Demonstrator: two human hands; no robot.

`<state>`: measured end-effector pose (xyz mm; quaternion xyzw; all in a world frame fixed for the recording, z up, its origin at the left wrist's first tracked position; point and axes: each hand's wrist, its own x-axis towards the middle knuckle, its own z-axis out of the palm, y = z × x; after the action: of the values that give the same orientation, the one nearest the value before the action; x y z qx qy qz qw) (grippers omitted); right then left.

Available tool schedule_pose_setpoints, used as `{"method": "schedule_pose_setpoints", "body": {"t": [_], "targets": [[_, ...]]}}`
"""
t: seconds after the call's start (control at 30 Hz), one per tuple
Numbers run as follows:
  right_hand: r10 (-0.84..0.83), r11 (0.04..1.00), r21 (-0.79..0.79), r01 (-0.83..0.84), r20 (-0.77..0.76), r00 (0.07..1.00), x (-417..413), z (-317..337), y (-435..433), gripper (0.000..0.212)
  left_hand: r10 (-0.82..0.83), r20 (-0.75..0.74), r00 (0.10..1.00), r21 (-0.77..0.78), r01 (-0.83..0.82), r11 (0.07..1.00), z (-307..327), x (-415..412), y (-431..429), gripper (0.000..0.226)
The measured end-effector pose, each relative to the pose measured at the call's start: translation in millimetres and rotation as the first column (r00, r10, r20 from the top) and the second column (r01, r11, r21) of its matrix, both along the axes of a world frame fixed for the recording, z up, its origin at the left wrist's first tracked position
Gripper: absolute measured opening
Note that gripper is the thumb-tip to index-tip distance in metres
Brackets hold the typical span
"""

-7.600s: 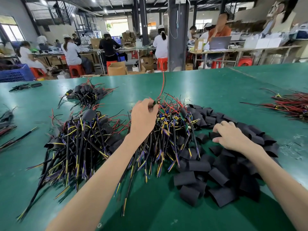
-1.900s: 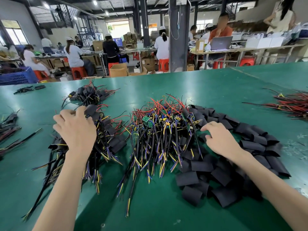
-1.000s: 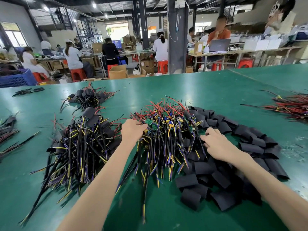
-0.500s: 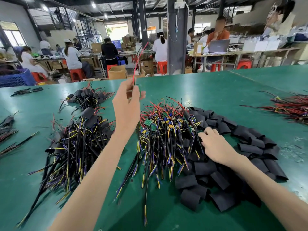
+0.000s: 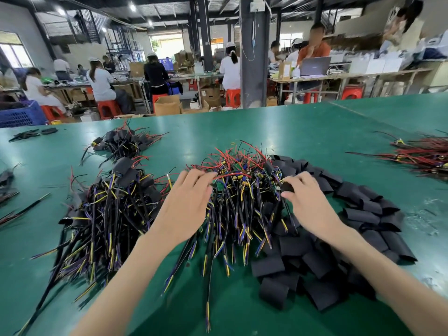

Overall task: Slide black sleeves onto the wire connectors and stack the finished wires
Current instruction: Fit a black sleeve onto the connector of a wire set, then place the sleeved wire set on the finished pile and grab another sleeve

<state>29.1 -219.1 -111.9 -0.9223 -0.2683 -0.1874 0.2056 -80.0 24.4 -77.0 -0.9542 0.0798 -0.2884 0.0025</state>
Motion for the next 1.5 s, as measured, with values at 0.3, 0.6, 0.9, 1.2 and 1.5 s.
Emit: {"method": "schedule_pose_setpoints", "body": {"t": [0.3, 0.6, 0.9, 1.2, 1.5], "targets": [[0.196, 0.971, 0.152, -0.186, -0.053, 0.979, -20, 5, 8, 0.035, -0.081, 0.156, 0.984, -0.352, 0.132, 0.927, -17, -11, -9, 0.027], [0.229, 0.952, 0.23, -0.202, -0.097, 0.969, -23, 6, 10, 0.032, -0.108, 0.151, 0.983, -0.374, 0.158, 0.914, -21, -14, -17, 0.026], [0.256, 0.924, 0.312, -0.22, -0.079, 0.963, -26, 11, 10, 0.029, -0.133, 0.138, 0.981, -0.327, 0.172, 0.929, -25, -13, -19, 0.029], [0.333, 0.943, -0.037, -0.331, 0.148, 0.931, -37, 10, 18, 0.037, -0.167, -0.042, 0.985, -0.115, 0.162, 0.98, -32, -17, -28, 0.072], [0.39, 0.92, -0.016, -0.391, 0.12, 0.913, -56, 15, 27, 0.055, -0.27, -0.051, 0.962, -0.295, 0.244, 0.924, -45, -14, -34, 0.106]]}}
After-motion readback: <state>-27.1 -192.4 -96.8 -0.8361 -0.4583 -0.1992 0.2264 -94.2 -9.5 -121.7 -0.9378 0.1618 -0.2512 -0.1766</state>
